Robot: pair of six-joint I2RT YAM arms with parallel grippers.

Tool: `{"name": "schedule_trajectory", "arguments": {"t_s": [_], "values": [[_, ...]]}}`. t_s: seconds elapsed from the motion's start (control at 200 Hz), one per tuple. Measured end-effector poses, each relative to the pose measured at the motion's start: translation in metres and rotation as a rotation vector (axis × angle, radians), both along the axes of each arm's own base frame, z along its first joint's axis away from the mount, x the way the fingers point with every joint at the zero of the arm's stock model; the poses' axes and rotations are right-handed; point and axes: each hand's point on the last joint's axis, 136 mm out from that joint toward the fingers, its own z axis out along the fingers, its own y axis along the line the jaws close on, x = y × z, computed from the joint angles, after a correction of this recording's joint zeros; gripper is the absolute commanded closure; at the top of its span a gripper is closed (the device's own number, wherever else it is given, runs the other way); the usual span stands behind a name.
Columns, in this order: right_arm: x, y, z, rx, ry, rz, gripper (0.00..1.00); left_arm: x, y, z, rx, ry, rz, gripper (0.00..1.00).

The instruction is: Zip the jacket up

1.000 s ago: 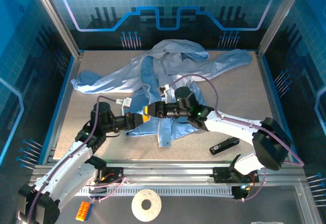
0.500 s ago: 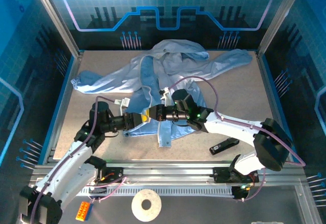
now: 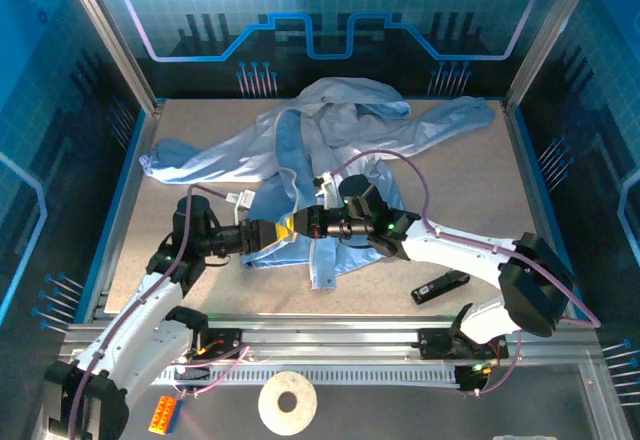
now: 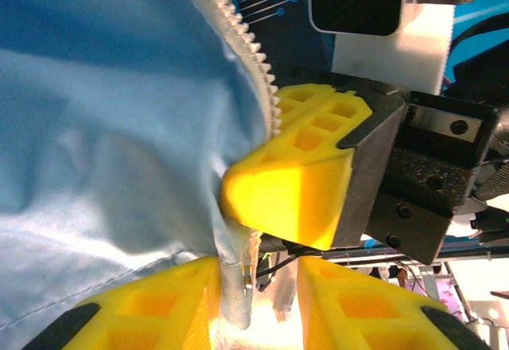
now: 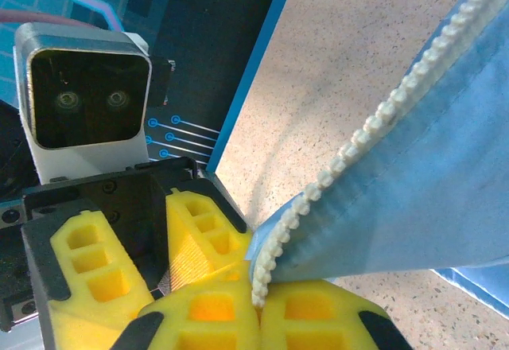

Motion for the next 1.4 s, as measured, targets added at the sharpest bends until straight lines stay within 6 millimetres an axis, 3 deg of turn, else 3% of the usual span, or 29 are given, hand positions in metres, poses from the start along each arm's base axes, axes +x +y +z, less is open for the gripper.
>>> {"name": "schedule_trajectory", "arguments": {"t_s": [0.3, 0.5, 0.71, 0.82, 1.201, 1.296, 1.401], "values": [[-0.001, 0.003, -0.004, 0.004, 0.007, 0.017, 1.00, -0.002, -0.001, 0.001, -0.006, -0.002, -0.013, 0.62], [-0.001, 0.005, -0.009, -0.005, 0.017, 0.022, 1.00, 0.000, -0.001, -0.005, 0.003, 0.018, -0.015, 0.97], [0.000, 0.004, -0.012, -0.017, 0.024, 0.012, 0.69, -0.002, 0.000, -0.010, 0.030, 0.016, -0.022, 1.00], [0.001, 0.001, -0.014, -0.037, 0.026, -0.002, 0.62, -0.004, 0.002, -0.014, 0.050, 0.015, -0.016, 1.00], [0.002, -0.041, 0.014, -0.085, -0.053, -0.099, 0.52, -0.008, 0.008, -0.022, 0.102, 0.010, 0.015, 1.00], [-0.005, -0.059, -0.002, -0.132, -0.039, -0.129, 0.52, -0.007, 0.010, -0.025, 0.114, 0.020, 0.027, 1.00], [-0.016, -0.079, -0.036, -0.213, 0.006, -0.158, 0.53, -0.005, 0.012, -0.030, 0.138, 0.026, 0.048, 1.00]]}}
